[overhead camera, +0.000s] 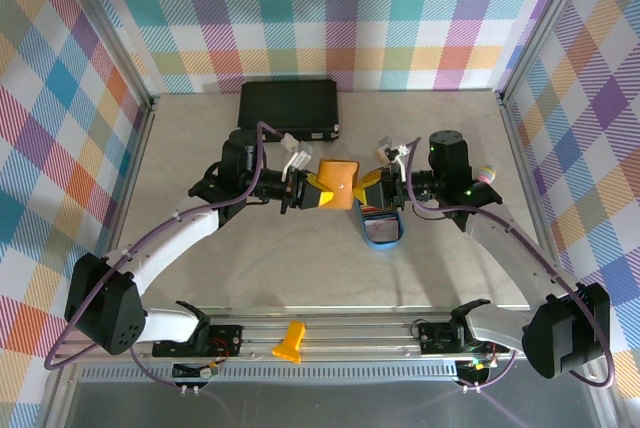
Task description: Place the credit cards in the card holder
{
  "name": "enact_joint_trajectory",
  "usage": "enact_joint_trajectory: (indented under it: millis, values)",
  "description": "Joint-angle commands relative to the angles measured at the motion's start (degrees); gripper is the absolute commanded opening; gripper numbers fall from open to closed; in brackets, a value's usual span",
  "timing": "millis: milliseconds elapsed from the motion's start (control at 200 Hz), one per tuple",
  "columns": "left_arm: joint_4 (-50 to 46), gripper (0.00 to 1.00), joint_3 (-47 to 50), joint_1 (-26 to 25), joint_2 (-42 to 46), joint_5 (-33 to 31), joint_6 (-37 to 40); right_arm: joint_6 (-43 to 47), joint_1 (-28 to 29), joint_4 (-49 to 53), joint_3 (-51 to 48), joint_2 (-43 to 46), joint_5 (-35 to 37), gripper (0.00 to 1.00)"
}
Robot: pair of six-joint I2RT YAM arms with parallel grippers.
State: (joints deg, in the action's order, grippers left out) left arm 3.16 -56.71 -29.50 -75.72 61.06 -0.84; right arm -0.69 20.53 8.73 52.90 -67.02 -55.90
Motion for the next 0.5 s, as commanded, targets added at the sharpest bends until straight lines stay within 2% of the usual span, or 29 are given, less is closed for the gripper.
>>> enact_joint_trajectory:
  millis: [0,290,495]
  values:
    - [2.6,0.00,0.3,0.3,-0.3,3.6,-0.5,0.3,-1.0,-3.8,-0.9,-0.2,-2.9,0.17]
    - [3.9,0.00,0.6,0.3,-0.4,4.8,-1.6,-0.6,-1.3,-7.1,-1.5,0.3,-7.8,0.17]
    - [5.0,0.00,0.7,0.0,-0.8,5.5,-2.3,-2.0,-0.9,-9.1,-2.3,0.5,-8.7,0.18]
